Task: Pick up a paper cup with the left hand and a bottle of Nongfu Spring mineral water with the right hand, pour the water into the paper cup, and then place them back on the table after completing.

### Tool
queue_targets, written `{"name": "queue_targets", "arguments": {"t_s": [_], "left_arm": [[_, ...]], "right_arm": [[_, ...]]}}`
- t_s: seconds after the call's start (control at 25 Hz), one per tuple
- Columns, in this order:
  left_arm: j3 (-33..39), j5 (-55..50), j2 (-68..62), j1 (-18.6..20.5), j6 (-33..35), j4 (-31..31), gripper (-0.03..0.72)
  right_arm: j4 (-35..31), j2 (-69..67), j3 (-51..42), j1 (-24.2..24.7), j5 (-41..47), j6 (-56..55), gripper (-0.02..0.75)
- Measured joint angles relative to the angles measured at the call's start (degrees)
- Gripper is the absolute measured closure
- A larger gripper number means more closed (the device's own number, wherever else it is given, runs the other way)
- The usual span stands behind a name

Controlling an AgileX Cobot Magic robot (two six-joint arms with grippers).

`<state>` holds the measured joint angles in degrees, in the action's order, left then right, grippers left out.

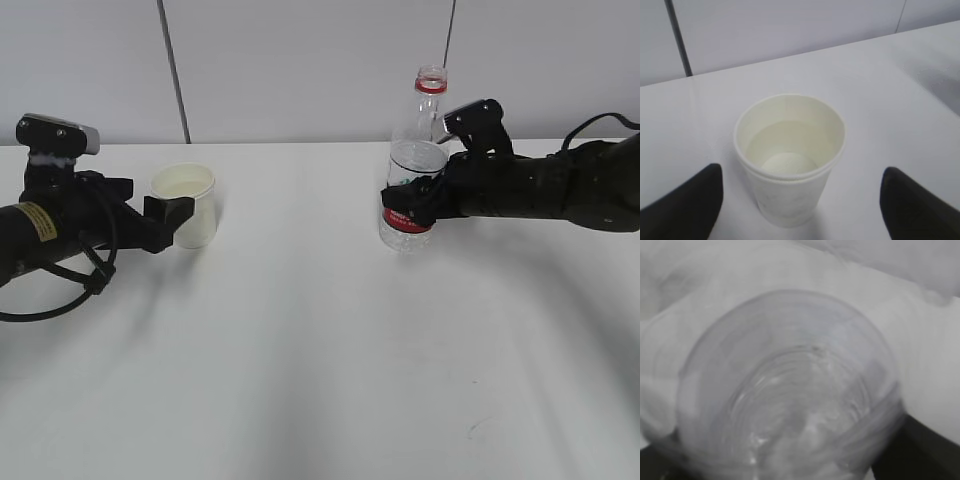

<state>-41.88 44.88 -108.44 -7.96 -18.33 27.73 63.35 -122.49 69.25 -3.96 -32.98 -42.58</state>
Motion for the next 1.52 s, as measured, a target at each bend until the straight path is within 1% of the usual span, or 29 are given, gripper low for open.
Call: {"name": "queue_targets", "arguments": {"t_s": [0.16, 0.44, 0.64, 0.76, 0.88, 0.96, 1.04, 1.32, 1.4, 1.52], "left_arm": [[0.0, 0.0, 0.0, -0.19, -0.07, 0.0, 0.104], [0.0, 0.0, 0.0, -0.19, -0.24, -0.07, 0.104], [0.0, 0.0, 0.0, -0.19, -0.24, -0.07, 0.104], [0.0, 0.0, 0.0, -0.19, -0.24, -0.07, 0.104], [0.0, 0.0, 0.0, -0.19, -0.24, -0.07, 0.104], [0.0, 0.0, 0.0, -0.19, -0.24, -0.07, 0.104], [0.0, 0.0, 0.0, -0.19, -0.24, -0.07, 0.104], [0.0, 0.0, 0.0, -0.19, -0.24, -0.07, 0.104], [0.0, 0.0, 0.0, -0.19, -0.24, -0.07, 0.104], [0.0, 0.0, 0.0, -0.19, -0.24, -0.07, 0.104]], "right_arm": [[0.63, 0.14, 0.0, 0.0, 0.0, -0.46, 0.199], [0.75, 2.56, -3.89, 0.36, -0.51, -0.59, 0.199], [0.54, 3.06, -4.71, 0.41, -0.86, 0.46, 0.199], [-2.23, 3.06, -4.86, 0.41, -0.86, 3.0, 0.2], [-8.98, 2.43, -5.01, 0.41, -0.54, 5.68, 0.2], [-11.52, 2.06, -5.01, 0.41, -0.51, 6.2, 0.2], [-12.38, 1.82, -5.01, 0.41, -0.86, 6.53, 0.2], [-12.27, 1.77, -5.01, 0.41, -1.08, 6.73, 0.201], [-12.27, 1.77, -5.01, 0.41, -1.08, 6.73, 0.185], [-11.18, 1.77, -5.01, 0.41, -1.08, 6.73, 0.127]]}}
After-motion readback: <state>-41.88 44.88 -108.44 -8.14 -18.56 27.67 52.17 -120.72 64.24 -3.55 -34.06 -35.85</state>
